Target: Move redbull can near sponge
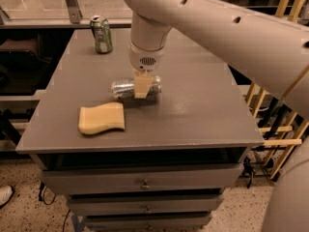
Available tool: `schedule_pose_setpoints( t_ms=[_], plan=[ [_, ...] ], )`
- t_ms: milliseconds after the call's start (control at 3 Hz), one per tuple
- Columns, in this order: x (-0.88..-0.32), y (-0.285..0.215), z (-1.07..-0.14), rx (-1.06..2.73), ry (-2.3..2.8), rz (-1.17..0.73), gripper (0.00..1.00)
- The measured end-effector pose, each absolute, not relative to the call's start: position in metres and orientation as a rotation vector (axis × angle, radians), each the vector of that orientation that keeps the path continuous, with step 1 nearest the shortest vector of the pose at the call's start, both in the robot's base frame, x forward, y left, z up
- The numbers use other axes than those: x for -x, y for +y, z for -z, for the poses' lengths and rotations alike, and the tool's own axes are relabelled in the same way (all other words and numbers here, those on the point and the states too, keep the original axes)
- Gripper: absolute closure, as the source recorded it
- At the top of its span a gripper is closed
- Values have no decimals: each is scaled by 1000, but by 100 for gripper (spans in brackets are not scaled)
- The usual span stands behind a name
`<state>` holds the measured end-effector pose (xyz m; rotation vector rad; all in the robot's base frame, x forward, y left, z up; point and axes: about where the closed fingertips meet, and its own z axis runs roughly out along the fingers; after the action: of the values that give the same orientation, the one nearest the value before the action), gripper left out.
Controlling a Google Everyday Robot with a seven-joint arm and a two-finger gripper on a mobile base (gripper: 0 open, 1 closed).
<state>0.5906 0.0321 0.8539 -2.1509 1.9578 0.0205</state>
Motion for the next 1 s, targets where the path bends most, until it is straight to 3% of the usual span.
schedule_pose_setpoints(
  t_ms=[1000],
  plan=[
    [-574,66,-846,2316,1821,-125,100]
  ],
)
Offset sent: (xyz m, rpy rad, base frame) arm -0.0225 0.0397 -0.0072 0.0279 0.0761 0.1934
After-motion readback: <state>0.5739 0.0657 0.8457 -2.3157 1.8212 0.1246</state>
